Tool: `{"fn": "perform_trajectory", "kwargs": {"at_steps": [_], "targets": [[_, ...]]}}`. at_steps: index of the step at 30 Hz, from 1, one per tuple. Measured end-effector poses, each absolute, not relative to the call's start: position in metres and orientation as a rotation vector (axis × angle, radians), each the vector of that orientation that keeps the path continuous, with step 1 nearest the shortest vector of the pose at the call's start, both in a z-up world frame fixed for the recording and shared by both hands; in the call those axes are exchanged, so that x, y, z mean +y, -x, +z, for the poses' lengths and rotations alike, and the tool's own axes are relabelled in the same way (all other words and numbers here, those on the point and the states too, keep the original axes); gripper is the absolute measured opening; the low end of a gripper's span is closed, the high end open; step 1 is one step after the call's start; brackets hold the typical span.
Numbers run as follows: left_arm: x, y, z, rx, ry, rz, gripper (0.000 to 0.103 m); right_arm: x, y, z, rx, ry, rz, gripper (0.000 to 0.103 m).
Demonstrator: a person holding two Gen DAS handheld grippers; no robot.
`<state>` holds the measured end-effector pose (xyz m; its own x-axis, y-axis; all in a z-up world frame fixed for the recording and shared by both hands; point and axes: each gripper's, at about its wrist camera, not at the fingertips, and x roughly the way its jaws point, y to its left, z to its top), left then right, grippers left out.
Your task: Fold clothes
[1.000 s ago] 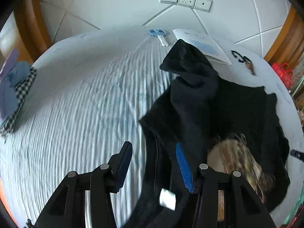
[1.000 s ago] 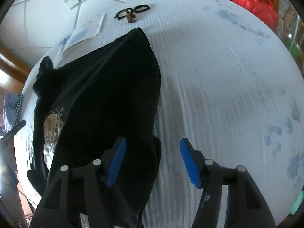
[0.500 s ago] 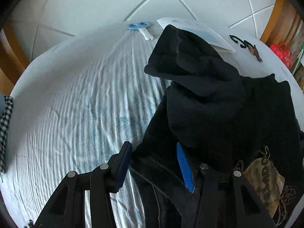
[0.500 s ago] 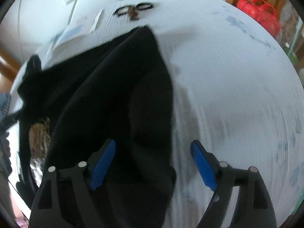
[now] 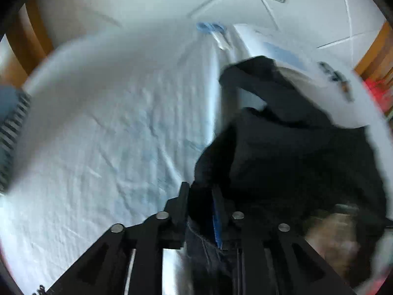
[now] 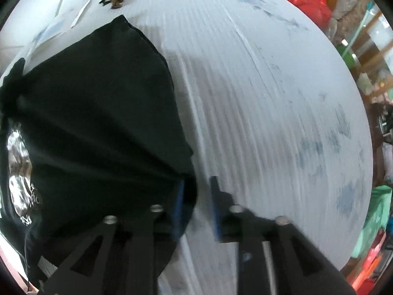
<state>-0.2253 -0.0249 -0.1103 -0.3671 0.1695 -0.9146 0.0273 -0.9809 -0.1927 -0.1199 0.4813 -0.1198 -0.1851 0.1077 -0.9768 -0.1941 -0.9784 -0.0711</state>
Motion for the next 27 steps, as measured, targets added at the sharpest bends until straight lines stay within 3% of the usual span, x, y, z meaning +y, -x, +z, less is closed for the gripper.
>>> {"fn": "perform_trajectory", "kwargs": {"at_steps": [2,3,4,10,24,27], "targets": [[-0.034,0.216,-0.081,-0.298,1.612,2.552,0.043,0.483,0.117,-0.099,0.096,1.788,2.321,0.048],[-0.036,0.215,-0.068,-0.278,1.572,2.58,0.057,0.484,0.117,-0.087,0.093,1.743,2.347,0.05],[-0.037,0.214,-0.055,-0.251,1.536,2.608,0.06,0.485,0.119,-0.073,0.096,1.691,2.381,0.056],[-0.038,0.231,-0.037,-0.218,1.498,2.652,0.06,0.45,0.176,-0.024,0.266,1.644,2.715,0.058],[-0.016,0.255,-0.084,-0.225,1.566,2.548,0.06,0.213,0.333,-0.05,0.14,2.008,3.123,0.056],[-0.015,0.256,-0.099,-0.201,1.606,2.527,0.06,0.183,0.356,-0.061,0.1,2.086,3.085,0.06]]}}
